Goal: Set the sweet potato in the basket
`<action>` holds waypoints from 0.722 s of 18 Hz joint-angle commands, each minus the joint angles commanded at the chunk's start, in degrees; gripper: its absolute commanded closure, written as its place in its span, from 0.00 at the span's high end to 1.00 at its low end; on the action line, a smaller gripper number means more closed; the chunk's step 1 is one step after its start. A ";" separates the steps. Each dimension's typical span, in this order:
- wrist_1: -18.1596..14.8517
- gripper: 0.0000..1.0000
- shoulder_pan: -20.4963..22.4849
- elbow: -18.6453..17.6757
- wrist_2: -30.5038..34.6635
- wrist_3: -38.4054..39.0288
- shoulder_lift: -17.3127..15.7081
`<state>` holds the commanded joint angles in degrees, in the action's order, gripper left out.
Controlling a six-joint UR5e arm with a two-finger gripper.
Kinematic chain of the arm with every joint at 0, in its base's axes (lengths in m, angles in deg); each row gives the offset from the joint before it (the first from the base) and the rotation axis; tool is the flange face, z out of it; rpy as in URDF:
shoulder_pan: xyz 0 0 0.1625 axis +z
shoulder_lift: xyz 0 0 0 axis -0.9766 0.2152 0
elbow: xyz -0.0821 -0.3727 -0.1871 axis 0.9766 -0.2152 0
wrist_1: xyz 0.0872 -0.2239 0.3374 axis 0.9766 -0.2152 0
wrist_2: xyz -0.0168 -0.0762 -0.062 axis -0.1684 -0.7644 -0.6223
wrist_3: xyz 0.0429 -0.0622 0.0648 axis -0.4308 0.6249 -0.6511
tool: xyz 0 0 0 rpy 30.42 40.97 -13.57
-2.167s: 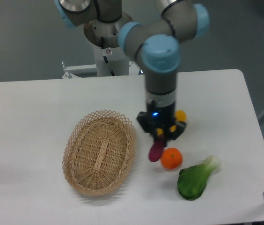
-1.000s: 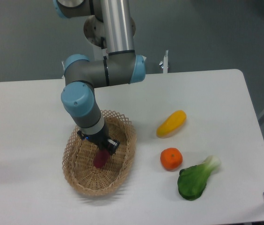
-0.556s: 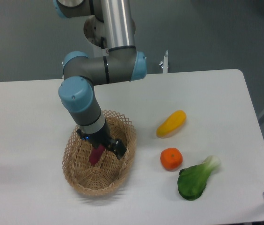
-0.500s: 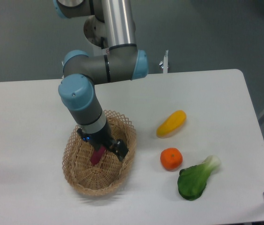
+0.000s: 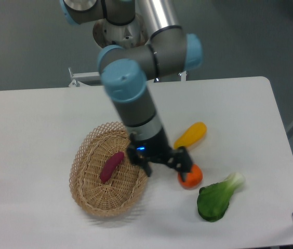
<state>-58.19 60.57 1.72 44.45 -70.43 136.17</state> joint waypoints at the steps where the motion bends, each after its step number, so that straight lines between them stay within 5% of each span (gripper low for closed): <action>1: -1.58 1.00 1.41 0.18 0.00 -2.97 -0.62; 5: -5.28 1.00 7.38 0.27 -0.18 -20.81 -2.28; 13: -10.82 1.00 17.85 0.18 -7.03 -39.29 -5.45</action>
<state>-69.01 78.43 1.90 37.42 -109.72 130.71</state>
